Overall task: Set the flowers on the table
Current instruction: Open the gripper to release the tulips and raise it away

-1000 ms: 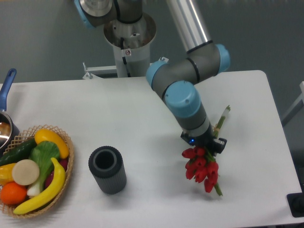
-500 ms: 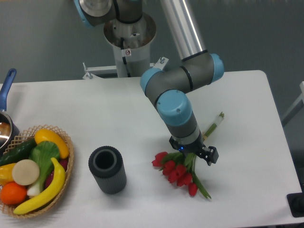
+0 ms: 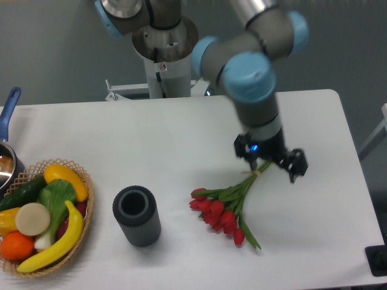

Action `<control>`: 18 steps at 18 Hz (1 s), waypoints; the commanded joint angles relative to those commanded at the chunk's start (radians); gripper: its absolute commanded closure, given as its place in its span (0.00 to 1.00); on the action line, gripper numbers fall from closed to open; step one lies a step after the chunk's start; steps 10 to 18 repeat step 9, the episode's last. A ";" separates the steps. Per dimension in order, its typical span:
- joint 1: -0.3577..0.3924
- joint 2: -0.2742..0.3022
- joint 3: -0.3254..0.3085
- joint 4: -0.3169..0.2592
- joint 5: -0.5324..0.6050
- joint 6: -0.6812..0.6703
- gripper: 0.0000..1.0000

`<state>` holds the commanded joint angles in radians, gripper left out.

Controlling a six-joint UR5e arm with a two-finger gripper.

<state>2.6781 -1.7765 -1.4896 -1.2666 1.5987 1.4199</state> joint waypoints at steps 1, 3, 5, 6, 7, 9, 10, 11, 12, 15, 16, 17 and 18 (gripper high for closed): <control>0.028 0.017 0.000 -0.031 -0.023 0.051 0.00; 0.086 0.055 0.000 -0.094 -0.064 0.164 0.00; 0.175 0.086 -0.005 -0.160 -0.142 0.288 0.00; 0.206 0.101 -0.011 -0.166 -0.173 0.333 0.00; 0.218 0.104 -0.012 -0.169 -0.190 0.353 0.00; 0.238 0.109 -0.014 -0.186 -0.226 0.360 0.00; 0.238 0.109 -0.014 -0.186 -0.226 0.360 0.00; 0.238 0.109 -0.014 -0.186 -0.226 0.360 0.00; 0.238 0.109 -0.014 -0.186 -0.226 0.360 0.00; 0.238 0.109 -0.014 -0.186 -0.226 0.360 0.00; 0.238 0.109 -0.014 -0.186 -0.226 0.360 0.00; 0.238 0.109 -0.014 -0.186 -0.226 0.360 0.00; 0.238 0.109 -0.014 -0.186 -0.226 0.360 0.00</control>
